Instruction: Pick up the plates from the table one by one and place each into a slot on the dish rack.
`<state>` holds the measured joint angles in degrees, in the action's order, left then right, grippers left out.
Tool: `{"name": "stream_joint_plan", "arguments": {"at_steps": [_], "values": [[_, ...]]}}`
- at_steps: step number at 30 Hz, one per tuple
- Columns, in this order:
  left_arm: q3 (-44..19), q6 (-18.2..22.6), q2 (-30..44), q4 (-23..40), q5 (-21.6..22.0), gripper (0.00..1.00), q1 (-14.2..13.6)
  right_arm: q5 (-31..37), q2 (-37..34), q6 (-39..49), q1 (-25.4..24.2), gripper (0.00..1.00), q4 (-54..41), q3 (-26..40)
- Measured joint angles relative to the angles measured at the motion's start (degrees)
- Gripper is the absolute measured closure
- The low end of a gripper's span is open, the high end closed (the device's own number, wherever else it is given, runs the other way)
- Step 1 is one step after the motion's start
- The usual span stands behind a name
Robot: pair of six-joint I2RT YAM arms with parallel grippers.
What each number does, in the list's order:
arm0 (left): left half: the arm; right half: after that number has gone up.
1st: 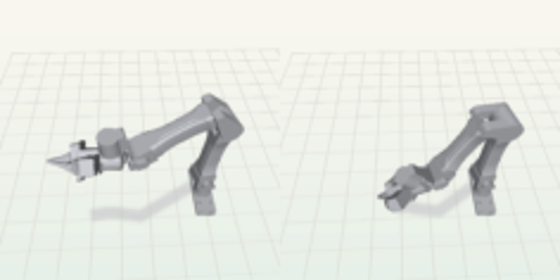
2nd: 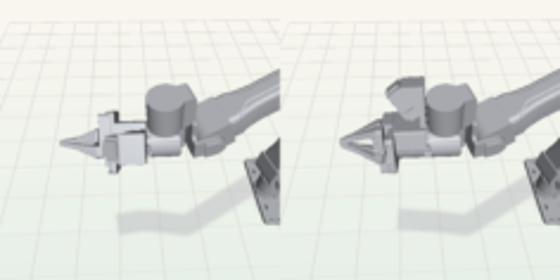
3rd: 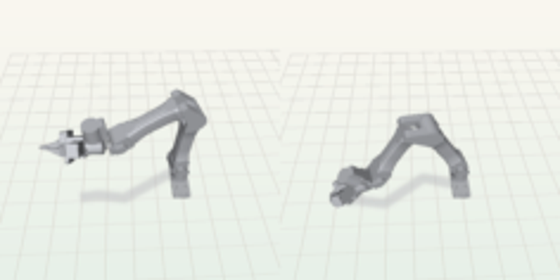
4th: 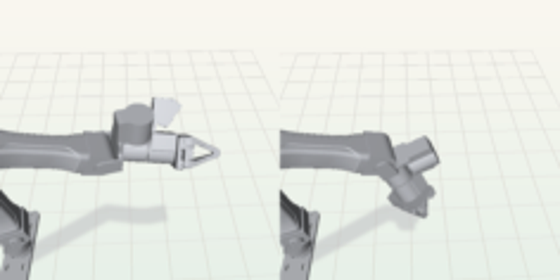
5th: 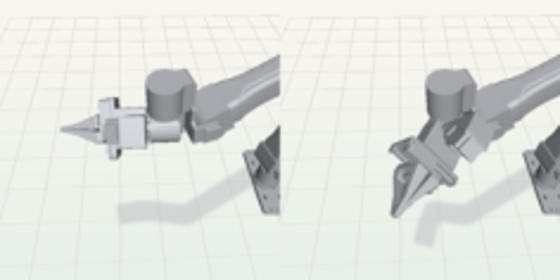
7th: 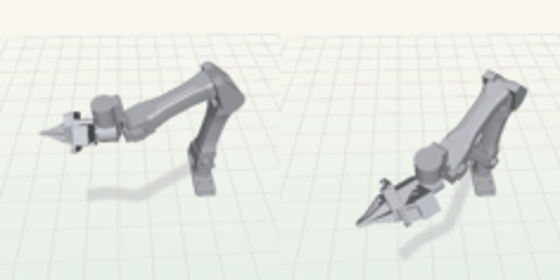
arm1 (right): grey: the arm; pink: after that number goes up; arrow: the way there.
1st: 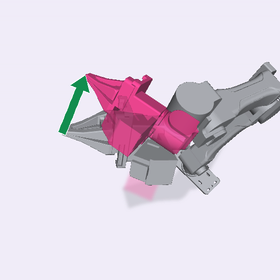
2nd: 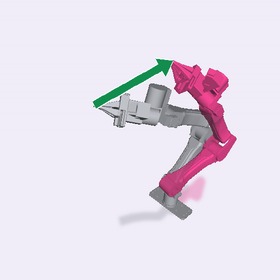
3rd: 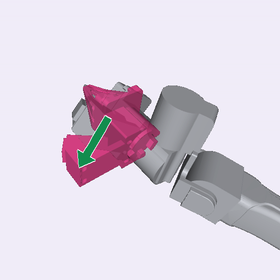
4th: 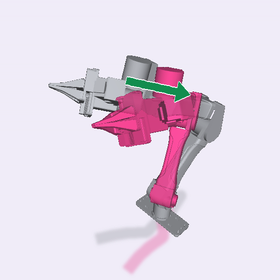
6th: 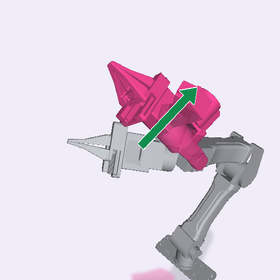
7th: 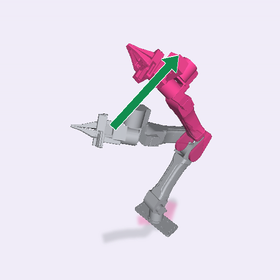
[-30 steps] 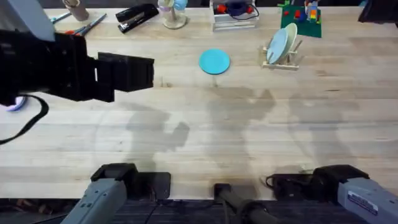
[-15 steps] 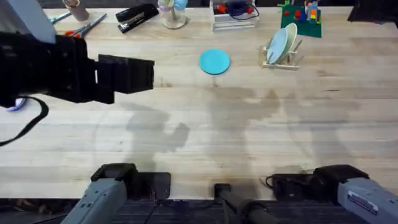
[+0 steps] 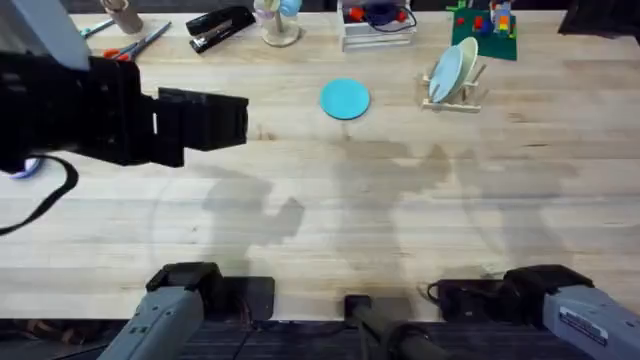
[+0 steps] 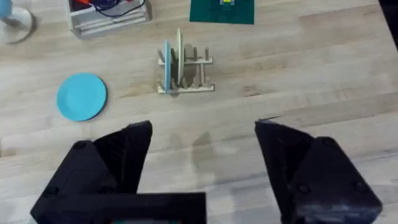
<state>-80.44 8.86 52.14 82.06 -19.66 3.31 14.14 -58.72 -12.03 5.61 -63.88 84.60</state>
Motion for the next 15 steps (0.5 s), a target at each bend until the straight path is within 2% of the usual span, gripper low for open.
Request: {"name": "stream_joint_plan", "arguments": {"at_steps": [1,2,6,7,9,15], "values": [[0.0,0.0,0.0,0.0,0.0,0.023,0.0,0.0,0.0,0.0,0.0,0.006,0.0,0.0],[0.0,-0.1,0.0,0.0,0.0,0.154,0.0,0.0,0.0,0.0,0.0,0.006,0.0,0.0],[0.0,-0.1,0.0,0.0,0.0,0.799,0.0,0.0,0.0,0.0,0.0,0.006,0.0,0.0],[0.0,0.1,0.0,0.0,0.0,0.912,0.0,0.0,0.0,0.0,0.0,0.007,0.0,0.0],[0.0,0.2,0.0,0.0,0.0,0.955,0.0,0.0,0.0,0.0,0.0,0.008,0.0,0.0],[0.0,0.1,0.0,0.0,0.0,0.961,0.0,0.0,0.0,0.0,0.0,0.007,0.0,0.0]]}}
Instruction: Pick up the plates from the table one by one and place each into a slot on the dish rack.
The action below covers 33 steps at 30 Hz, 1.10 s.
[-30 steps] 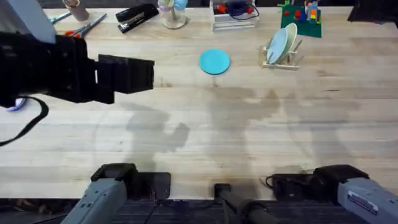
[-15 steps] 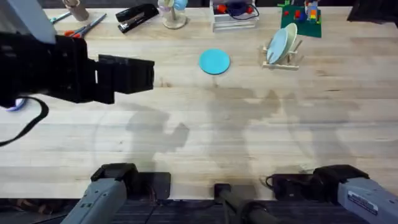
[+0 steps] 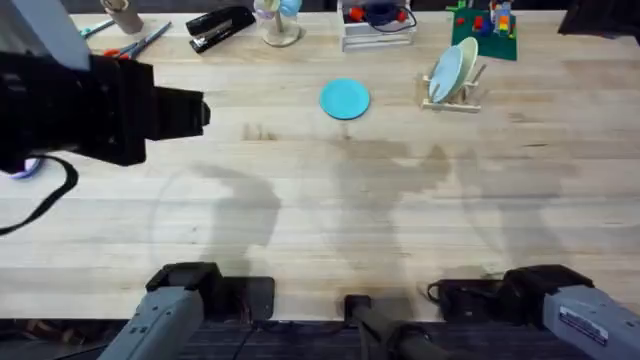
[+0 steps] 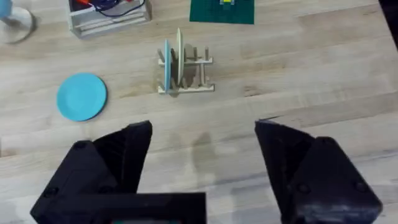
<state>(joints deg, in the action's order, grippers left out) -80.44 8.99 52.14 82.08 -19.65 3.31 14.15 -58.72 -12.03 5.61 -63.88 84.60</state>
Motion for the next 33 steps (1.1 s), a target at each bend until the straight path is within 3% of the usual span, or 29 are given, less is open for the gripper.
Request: {"name": "stream_joint_plan", "arguments": {"at_steps": [8,13,21,28,33], "values": [[-0.2,-1.1,2.2,-0.1,-2.3,0.961,-0.1,0.0,0.0,0.0,0.0,0.007,0.0,0.0],[-0.3,-1.3,10.1,-2.1,-4.3,0.962,-2.0,0.0,0.0,0.0,0.0,0.008,0.0,0.0],[-0.3,-1.3,24.6,-12.5,-8.8,0.962,-6.4,0.0,0.0,0.0,0.0,0.007,0.0,0.0],[-0.3,-1.6,33.4,-21.3,-15.6,0.962,-7.8,0.0,0.0,0.0,0.0,0.008,0.0,0.0],[-0.3,-2.9,40.0,-26.3,-17.7,0.962,-9.0,0.0,0.0,0.0,0.0,0.008,0.0,0.0]]}}
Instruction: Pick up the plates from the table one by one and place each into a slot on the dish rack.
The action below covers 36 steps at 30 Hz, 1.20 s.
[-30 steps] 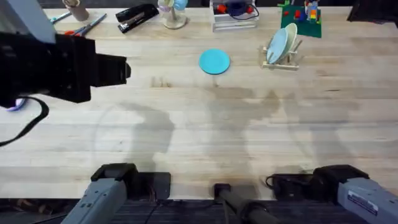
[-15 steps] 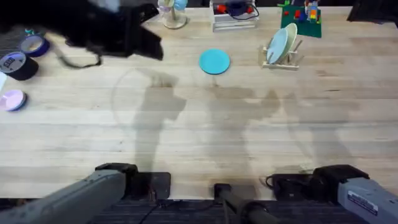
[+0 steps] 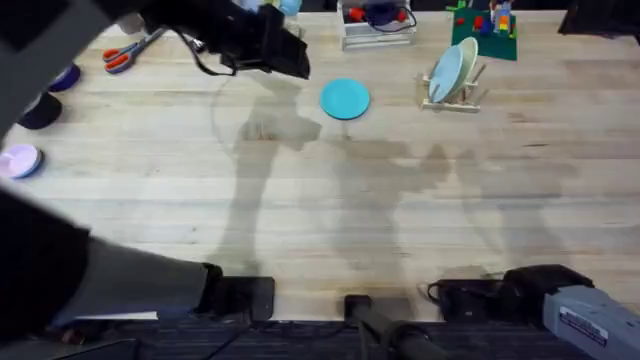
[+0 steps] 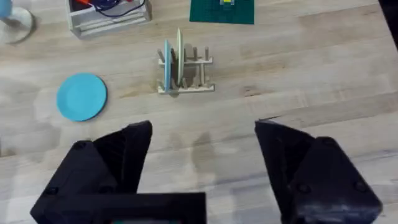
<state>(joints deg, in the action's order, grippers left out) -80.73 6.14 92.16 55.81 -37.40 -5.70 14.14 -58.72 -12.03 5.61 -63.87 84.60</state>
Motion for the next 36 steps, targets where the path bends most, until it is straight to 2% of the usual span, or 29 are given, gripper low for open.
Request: {"name": "stream_joint_plan", "arguments": {"at_steps": [11,23,36], "values": [[0.0,-4.9,12.1,-11.2,-1.0,0.962,-3.7,0.0,0.0,0.0,0.0,0.008,0.0,0.0],[0.0,-9.0,18.4,-18.1,-2.1,0.962,-3.8,0.0,0.0,0.0,0.0,0.007,0.0,0.0],[0.0,-10.5,18.8,-21.0,-2.3,0.962,-2.8,0.0,0.0,0.0,0.0,0.006,0.0,0.0]]}}
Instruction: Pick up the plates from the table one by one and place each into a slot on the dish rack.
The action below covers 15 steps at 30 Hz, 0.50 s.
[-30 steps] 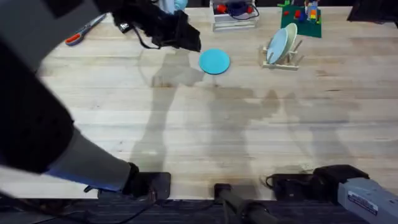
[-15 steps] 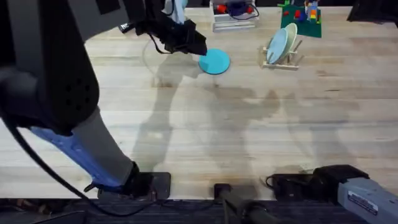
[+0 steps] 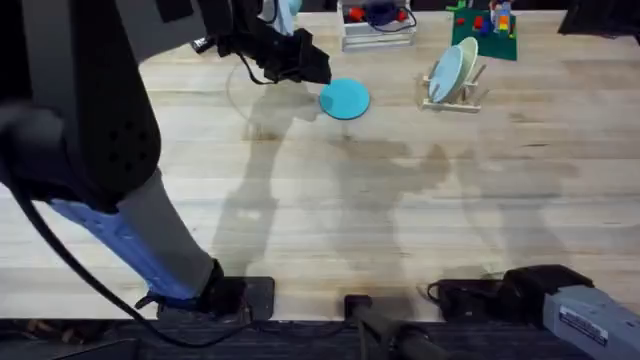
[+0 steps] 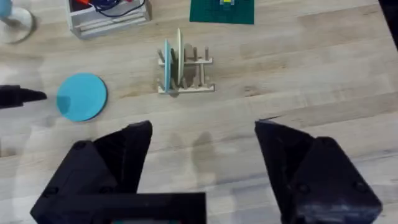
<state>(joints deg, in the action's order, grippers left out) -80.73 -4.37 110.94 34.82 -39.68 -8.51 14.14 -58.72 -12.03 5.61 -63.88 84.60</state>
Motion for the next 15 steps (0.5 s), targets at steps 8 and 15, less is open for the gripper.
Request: {"name": "stream_joint_plan", "arguments": {"at_steps": [8,15], "values": [[0.0,-0.6,4.4,-0.7,-0.3,0.962,1.0,0.0,0.0,0.0,0.0,0.007,0.0,0.0],[-0.5,-1.6,10.3,-2.0,-2.3,0.962,1.2,0.0,0.0,0.0,0.0,0.007,0.0,0.0]]}}
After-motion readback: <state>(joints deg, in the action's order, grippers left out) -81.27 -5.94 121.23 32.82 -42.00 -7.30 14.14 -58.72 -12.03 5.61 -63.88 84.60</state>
